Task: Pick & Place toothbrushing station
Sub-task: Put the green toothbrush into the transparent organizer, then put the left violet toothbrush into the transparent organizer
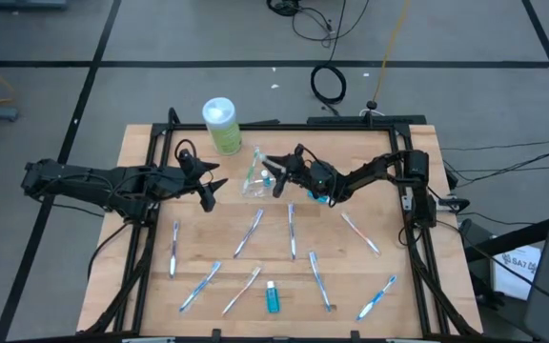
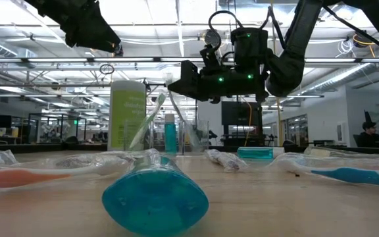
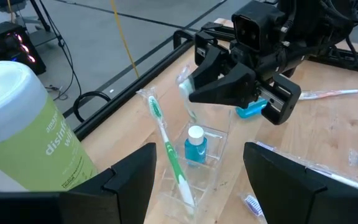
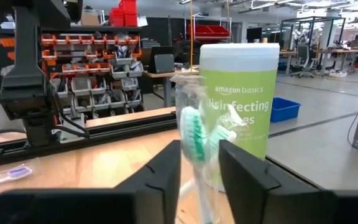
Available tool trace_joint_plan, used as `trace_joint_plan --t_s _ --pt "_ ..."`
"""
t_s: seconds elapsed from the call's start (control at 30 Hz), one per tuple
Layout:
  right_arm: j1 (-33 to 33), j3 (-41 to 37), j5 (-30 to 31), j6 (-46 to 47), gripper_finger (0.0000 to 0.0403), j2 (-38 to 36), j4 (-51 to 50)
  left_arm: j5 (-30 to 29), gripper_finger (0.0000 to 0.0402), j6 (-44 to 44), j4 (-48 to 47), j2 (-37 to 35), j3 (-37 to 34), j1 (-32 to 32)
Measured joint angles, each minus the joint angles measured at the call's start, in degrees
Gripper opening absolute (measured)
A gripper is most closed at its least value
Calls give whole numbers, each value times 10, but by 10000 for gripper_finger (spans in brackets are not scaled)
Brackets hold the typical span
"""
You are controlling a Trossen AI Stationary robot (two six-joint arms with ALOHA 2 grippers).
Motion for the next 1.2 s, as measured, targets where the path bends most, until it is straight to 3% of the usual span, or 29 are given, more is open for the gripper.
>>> trace_joint_plan --t_s 0.23,0.5,0.6,0.9,1.07,1.2 --pt "-1 0 0 -5 169 0 0 2 250 0 0 0 0 0" --pt "0 0 -4 -16 211 -34 -41 7 250 -3 -14 0 0 0" --pt "7 0 -31 -37 218 -73 -140 7 250 -5 -18 0 0 0" --pt "36 0 -30 -27 215 -213 -491 8 250 -20 -18 10 0 0" --pt "48 0 -30 11 218 -257 -619 28 250 -53 -17 27 0 0" --pt "58 0 -30 15 214 -259 -675 87 250 -71 -18 47 0 0"
